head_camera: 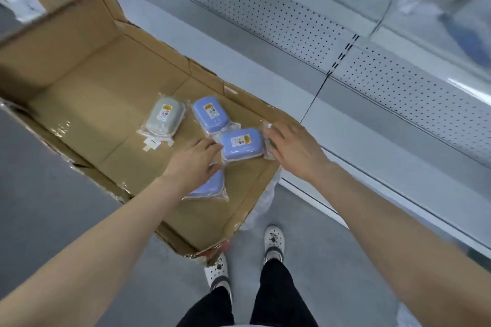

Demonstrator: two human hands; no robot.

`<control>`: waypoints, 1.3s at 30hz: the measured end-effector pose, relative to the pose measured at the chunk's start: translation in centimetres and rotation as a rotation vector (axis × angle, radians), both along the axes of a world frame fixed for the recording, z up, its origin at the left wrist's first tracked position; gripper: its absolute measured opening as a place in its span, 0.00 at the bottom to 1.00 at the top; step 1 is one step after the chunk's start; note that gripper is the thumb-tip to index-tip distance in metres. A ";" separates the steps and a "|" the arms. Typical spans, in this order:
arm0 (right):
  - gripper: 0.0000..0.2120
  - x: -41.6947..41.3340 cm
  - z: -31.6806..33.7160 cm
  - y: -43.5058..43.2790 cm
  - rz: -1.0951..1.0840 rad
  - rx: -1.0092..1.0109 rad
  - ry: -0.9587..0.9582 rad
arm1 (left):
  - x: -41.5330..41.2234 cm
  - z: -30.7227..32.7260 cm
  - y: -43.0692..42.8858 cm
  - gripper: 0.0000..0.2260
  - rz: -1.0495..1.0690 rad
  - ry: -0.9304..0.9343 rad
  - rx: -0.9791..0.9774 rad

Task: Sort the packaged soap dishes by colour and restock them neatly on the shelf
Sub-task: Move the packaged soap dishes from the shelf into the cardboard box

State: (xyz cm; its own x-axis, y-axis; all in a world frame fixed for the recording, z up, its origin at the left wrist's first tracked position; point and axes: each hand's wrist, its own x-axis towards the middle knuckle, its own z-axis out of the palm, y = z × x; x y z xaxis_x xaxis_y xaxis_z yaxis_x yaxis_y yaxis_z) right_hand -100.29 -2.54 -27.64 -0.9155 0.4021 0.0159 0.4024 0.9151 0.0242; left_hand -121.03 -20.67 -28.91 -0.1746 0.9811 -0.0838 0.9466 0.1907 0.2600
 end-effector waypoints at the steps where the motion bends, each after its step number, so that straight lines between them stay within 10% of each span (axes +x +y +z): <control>1: 0.20 1.2 1.1 -0.2 -0.003 0.025 0.023 | 0.2 1.1 0.6 0.21 -0.042 0.031 0.027; 25: 0.21 48.9 17.9 -4.2 -0.659 0.460 0.166 | 41.4 19.4 17.4 0.19 -0.820 0.151 0.703; 39: 0.23 71.7 21.8 0.7 -0.986 0.445 0.162 | 65.1 22.5 28.2 0.24 -0.868 0.030 0.689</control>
State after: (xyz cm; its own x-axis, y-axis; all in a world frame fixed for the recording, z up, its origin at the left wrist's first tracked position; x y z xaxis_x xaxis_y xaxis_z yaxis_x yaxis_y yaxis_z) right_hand -28.55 -1.85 -5.80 -0.1684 0.8856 0.4328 0.9818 0.1115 0.1538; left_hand -55.92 7.49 -6.42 0.6023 0.6059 0.5198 0.6960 -0.7174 0.0298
